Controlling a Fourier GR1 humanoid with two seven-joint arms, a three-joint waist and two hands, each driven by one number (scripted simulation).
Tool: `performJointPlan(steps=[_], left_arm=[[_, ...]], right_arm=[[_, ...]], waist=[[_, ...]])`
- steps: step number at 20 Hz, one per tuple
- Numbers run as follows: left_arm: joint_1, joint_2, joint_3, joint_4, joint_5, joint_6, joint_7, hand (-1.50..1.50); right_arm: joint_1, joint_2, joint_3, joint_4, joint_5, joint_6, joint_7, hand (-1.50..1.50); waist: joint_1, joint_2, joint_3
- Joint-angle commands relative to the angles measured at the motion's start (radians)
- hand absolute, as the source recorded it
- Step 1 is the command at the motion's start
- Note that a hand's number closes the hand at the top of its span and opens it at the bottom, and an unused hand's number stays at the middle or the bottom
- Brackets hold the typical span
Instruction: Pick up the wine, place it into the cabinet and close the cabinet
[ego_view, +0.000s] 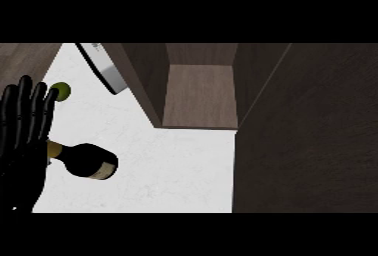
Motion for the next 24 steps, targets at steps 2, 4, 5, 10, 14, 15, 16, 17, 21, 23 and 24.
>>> performJointPlan(steps=[2,4,5,10,14,15,16,17,21,23,24], left_arm=[[0.065,0.075,0.015,-0.014,0.182,-0.189,-0.065,-1.5],[0.046,0.129,0.007,-0.008,0.312,-0.323,-0.086,-1.5],[0.074,0.144,-0.028,-0.009,0.341,-0.397,-0.139,-1.5],[0.168,0.197,-0.085,0.018,0.69,-0.554,0.028,-1.5],[0.29,0.337,0.01,-0.091,0.937,-0.616,0.09,-1.5],[0.27,0.407,0.072,-0.108,1.039,-0.592,0.138,-1.5],[0.285,0.378,0.044,-0.129,1.02,-0.581,0.128,-1.5],[0.381,0.43,0.124,-0.163,1.104,-0.645,0.107,-1.5],[0.391,0.451,0.171,-0.227,1.184,-0.589,0.173,-1.5],[0.406,0.472,0.206,-0.266,1.253,-0.566,0.199,-1.5],[0.499,0.464,0.232,-0.3,1.291,-0.632,0.189,-1.5]], right_arm=[[0.052,0.018,0.057,0.002,0.05,0.007,-0.029,-1.5],[0.067,-0.006,0.067,-0.058,0.039,0.029,0.01,-1.5],[0.052,-0.013,0.07,-0.062,0.043,0.031,0.022,-1.5],[0.115,-0.038,0.176,-0.106,-0.075,0.166,0.063,-1.5],[0.184,-0.059,0.204,-0.256,-0.104,0.172,0.166,-1.5],[0.168,-0.068,0.16,-0.266,-0.134,0.169,0.175,-1.5],[0.237,-0.081,0.179,-0.363,-0.16,0.178,0.235,-1.5],[0.216,-0.053,0.211,-0.326,-0.114,0.154,0.217,-1.5],[0.16,-0.073,0.165,-0.42,-0.161,0.129,0.349,-1.5],[0.095,-0.077,0.146,-0.4,-0.186,0.126,0.384,-1.5],[0.096,-0.081,0.143,-0.408,-0.153,0.116,0.392,-1.5]], waist=[[-0.02,-0.022,-0.004],[-0.03,-0.025,-0.006],[-0.026,-0.025,-0.008],[-0.028,-0.026,-0.004],[-0.022,-0.029,-0.003],[-0.023,-0.026,-0.003],[-0.031,-0.027,-0.003],[-0.012,-0.028,-0.003],[-0.021,-0.024,-0.003],[-0.019,-0.023,-0.003],[-0.012,-0.025,-0.003]])
